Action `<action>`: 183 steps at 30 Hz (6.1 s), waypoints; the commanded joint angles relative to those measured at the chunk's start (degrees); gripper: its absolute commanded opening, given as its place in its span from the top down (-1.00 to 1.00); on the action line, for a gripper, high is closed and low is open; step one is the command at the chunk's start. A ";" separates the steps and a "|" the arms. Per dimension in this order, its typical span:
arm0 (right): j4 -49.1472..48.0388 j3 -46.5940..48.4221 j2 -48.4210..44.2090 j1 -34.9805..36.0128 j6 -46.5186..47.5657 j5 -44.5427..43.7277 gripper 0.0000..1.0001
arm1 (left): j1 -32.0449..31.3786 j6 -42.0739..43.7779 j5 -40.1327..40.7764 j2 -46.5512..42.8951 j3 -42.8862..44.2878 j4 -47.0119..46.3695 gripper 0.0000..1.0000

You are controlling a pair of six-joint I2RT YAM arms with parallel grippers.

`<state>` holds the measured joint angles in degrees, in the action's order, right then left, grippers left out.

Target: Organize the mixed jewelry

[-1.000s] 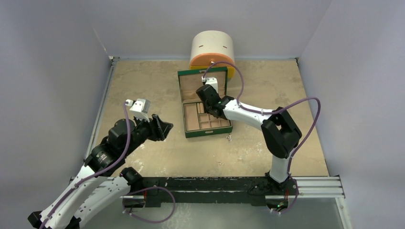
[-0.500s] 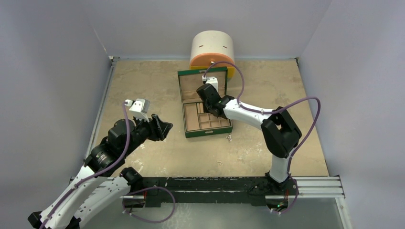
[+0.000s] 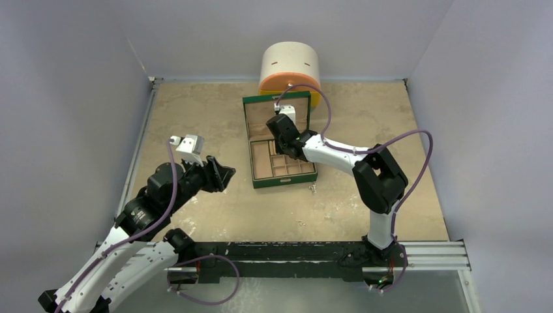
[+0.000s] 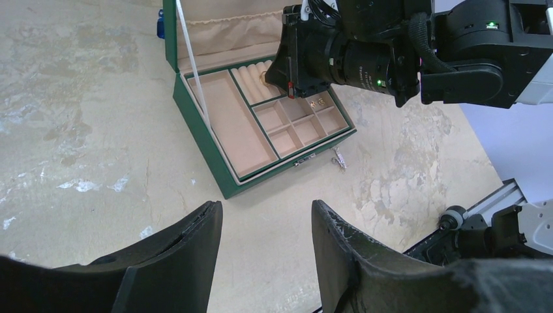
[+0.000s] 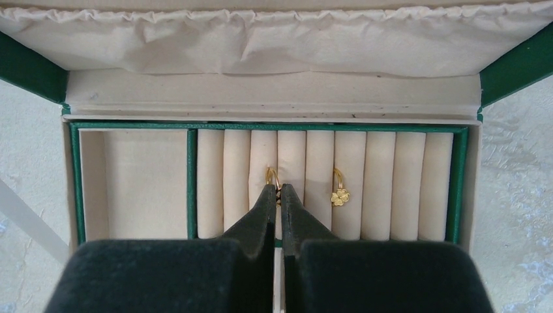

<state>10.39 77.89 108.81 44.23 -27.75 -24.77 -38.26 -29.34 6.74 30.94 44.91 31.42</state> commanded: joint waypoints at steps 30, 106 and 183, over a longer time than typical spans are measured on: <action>0.89 -0.81 -2.79 -0.01 -2.84 -3.39 1.00 | 1.08 0.91 0.23 0.17 1.45 -1.53 -0.04; 2.17 4.94 3.45 3.23 -4.66 0.87 1.00 | 2.01 0.95 -0.02 0.20 1.45 -1.60 -0.05; -2.64 -2.31 -1.79 0.42 -6.87 -3.91 1.00 | 2.29 0.95 0.01 0.79 1.46 -1.62 -0.05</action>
<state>9.52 75.18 106.72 45.06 -33.67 -27.88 -36.38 -29.32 6.72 31.68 44.91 31.42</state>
